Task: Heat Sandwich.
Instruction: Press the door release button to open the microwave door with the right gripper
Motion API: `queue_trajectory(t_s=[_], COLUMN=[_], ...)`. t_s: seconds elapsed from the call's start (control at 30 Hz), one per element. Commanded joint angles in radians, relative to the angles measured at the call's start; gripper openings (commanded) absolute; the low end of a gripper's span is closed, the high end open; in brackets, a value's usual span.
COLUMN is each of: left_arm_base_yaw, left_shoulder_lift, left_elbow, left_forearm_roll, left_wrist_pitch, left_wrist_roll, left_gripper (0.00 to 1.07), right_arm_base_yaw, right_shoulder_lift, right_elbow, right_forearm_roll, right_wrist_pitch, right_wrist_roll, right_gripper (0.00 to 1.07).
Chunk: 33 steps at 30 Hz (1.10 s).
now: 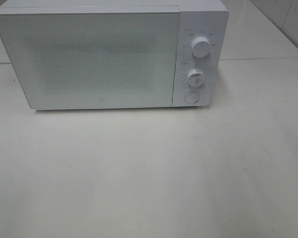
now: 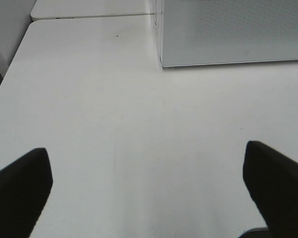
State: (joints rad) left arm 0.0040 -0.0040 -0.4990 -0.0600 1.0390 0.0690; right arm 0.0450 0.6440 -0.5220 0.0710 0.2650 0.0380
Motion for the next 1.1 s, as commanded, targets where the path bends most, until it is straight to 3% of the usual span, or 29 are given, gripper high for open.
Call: queue_trajectory(t_s=[0.03, 0.67, 0.9, 1.0, 1.1], left_arm_base_yaw=[0.003, 0.003, 0.003, 0.003, 0.003], left_shoulder_lift=[-0.023, -0.023, -0.023, -0.023, -0.023], left_elbow=[0.003, 0.003, 0.003, 0.003, 0.003], left_forearm_roll=[-0.009, -0.009, -0.009, -0.009, -0.009], left_wrist_pitch=[0.000, 0.000, 0.000, 0.000, 0.000], left_wrist_roll=[-0.005, -0.005, -0.005, -0.005, -0.005], left_gripper=[1.01, 1.01, 1.01, 1.01, 1.01], right_arm_base_yaw=[-0.007, -0.007, -0.007, -0.002, 0.062], right_shoulder_lift=[0.044, 0.363, 0.490, 0.518, 0.577], right_elbow=[-0.008, -0.005, 0.113, 0.141, 0.177], right_forearm_roll=[-0.006, -0.006, -0.005, -0.002, 0.055], right_wrist_pitch=[-0.061, -0.330, -0.716, -0.787, -0.899], right_wrist_roll=[0.008, 0.008, 0.004, -0.006, -0.061], right_gripper=[0.76, 0.76, 0.76, 0.76, 0.76])
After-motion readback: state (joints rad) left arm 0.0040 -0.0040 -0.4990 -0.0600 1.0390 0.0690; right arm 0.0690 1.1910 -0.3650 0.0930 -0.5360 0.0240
